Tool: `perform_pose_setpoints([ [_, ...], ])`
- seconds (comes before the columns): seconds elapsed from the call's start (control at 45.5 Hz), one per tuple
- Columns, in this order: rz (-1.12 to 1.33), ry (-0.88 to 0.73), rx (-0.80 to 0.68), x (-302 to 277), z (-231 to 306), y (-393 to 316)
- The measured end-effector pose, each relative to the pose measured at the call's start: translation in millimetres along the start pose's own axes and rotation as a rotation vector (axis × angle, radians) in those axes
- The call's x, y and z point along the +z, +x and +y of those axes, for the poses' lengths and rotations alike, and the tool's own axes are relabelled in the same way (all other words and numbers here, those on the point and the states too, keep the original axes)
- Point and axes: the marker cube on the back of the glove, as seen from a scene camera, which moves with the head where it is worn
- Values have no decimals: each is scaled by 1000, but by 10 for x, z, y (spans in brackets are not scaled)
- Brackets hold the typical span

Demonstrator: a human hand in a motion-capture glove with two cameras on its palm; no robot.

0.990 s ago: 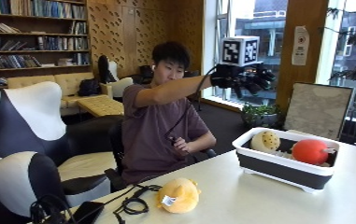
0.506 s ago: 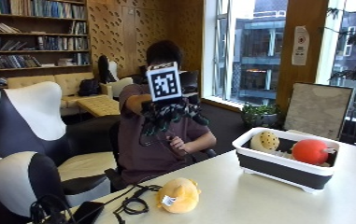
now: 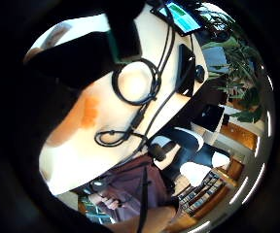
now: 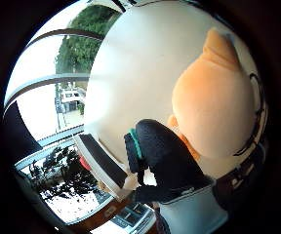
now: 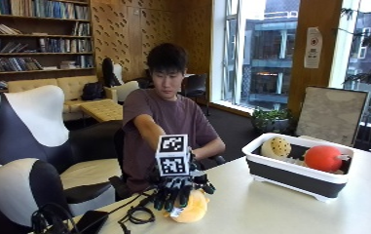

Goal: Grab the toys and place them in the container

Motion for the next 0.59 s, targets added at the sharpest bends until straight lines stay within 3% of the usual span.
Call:
perform_pose_setpoints([
  [0.264,37,-1,-53,355,-83,-40],
  [0.594,37,183,-94,537,-178,-138],
])
